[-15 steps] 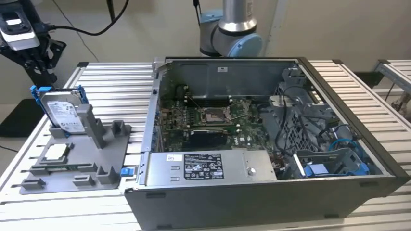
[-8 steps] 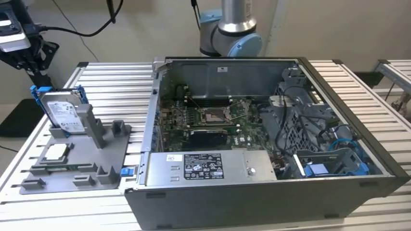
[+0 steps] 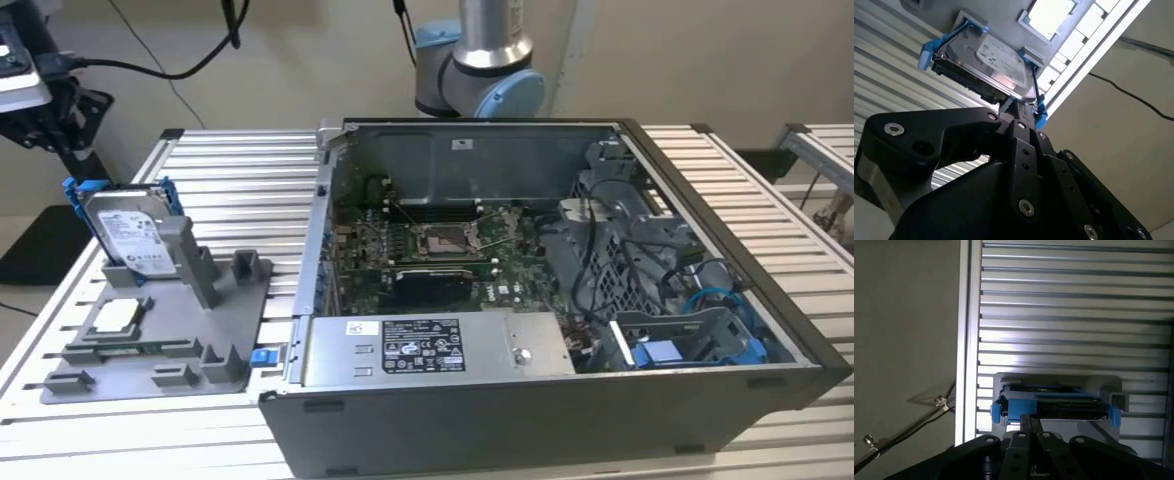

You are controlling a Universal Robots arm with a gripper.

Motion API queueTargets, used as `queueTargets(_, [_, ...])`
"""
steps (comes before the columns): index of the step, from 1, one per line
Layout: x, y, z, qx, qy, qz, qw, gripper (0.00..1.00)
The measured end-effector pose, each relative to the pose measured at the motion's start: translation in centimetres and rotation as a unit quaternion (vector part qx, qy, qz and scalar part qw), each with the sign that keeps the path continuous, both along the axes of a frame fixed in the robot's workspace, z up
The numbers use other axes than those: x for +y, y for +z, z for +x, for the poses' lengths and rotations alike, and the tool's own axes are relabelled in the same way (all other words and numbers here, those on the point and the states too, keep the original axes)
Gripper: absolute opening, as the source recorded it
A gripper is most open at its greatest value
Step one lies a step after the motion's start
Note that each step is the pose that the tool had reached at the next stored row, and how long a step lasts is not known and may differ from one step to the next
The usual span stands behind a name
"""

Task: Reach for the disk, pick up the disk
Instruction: 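Pick up the disk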

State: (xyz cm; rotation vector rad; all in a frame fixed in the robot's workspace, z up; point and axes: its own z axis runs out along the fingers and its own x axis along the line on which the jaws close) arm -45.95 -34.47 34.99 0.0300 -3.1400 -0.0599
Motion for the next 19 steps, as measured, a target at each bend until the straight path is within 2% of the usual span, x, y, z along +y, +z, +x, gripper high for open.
queueTargets(19, [0.06, -0.01, -0.36, -0.0002, 0.000, 0.0000, 1.0000, 0.00])
